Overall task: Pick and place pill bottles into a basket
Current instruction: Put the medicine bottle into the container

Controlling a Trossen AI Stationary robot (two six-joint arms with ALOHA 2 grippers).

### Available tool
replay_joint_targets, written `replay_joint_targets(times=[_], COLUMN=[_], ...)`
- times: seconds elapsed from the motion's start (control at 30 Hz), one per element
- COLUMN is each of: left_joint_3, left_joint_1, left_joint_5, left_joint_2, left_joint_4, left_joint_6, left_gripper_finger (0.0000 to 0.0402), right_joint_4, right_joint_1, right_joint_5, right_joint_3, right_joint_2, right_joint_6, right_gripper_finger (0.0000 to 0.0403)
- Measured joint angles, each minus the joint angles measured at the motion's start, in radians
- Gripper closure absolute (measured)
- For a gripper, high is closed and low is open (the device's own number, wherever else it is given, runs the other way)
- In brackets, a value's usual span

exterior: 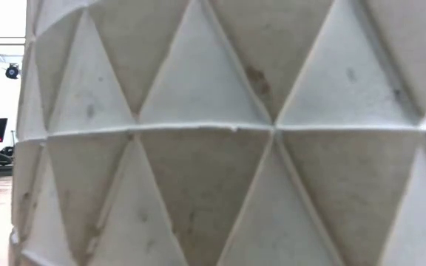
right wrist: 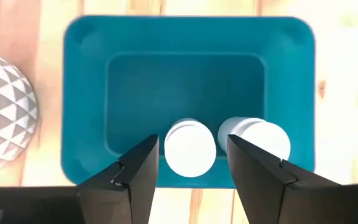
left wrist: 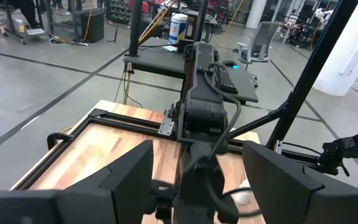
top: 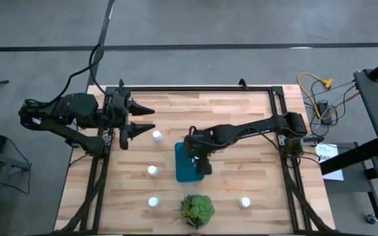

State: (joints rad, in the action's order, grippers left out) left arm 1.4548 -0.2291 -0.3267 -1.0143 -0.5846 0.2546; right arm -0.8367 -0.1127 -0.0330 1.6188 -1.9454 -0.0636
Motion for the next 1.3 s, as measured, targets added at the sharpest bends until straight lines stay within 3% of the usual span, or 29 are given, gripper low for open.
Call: replay_joint_targets(times=[0.67,0.8,1.1,1.3], left_joint_3=[0.000,0.000,0.000,0.000], left_joint_1=[0.000,0.000,0.000,0.000], left_joint_5=[0.000,0.000,0.001,0.001], left_joint_2=[0.003,0.004,0.008,0.012], left_joint_4=[0.000,-0.001,-0.019,-0.064], left_joint_6=[-0.006,-0.007,-0.008,-0.005], left_gripper_finger=[0.0171,0.0171,0.0171,0.0171], right_joint_4=[-0.029,-0.029,-0.101,-0.184], right_joint_1=[-0.026,-0.027,-0.086,-0.184], right_joint_5=[-0.002,-0.069,-0.283,-0.273], right_joint_3=[0.000,0.000,0.000,0.041], right_joint_2=[0.230,0.263,0.289,0.290], right_joint_6=[-0.208,-0.262,-0.353,-0.353], right_gripper_finger=[0.0222,0.0218,0.0152,0.0120])
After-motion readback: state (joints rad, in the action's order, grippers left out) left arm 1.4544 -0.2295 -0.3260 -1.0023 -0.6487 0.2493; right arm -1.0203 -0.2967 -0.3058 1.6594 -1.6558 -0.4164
